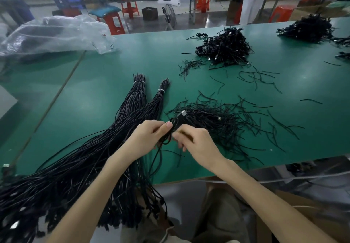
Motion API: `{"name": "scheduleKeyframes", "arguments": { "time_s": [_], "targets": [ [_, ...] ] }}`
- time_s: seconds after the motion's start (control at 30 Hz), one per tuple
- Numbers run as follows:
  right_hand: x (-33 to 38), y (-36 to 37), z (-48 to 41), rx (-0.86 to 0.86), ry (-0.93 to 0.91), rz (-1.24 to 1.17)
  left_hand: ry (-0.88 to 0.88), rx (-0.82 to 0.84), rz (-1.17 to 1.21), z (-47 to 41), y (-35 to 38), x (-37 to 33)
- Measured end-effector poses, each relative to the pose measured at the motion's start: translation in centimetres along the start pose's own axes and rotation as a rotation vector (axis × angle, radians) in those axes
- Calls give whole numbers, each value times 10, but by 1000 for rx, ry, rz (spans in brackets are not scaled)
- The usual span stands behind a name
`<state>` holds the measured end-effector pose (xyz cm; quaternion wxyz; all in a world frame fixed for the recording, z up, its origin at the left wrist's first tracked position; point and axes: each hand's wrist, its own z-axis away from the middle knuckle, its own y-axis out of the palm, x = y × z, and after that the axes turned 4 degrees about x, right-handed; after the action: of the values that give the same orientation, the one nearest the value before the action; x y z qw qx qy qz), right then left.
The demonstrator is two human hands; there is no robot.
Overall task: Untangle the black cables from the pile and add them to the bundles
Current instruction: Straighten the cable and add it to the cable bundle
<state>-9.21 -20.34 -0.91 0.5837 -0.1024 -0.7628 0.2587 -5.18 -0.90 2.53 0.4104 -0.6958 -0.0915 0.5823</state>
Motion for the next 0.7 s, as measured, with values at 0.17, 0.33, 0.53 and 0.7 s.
{"name": "scheduleKeyframes", "arguments": {
  "time_s": [0.17,0.33,0.53,0.7],
  "targets": [
    [-1,-3,-3,-19,160,-391,15,-14,165,4,6,7],
    [-2,-1,-7,25,301,-623,-46,73,386,6,7,9],
    [-7,-3,-9,68,382,-898,-149,164,509,13,7,21],
    [-14,0,-8,74,441,-854,-131,182,547,19,7,37]
  ]
}}
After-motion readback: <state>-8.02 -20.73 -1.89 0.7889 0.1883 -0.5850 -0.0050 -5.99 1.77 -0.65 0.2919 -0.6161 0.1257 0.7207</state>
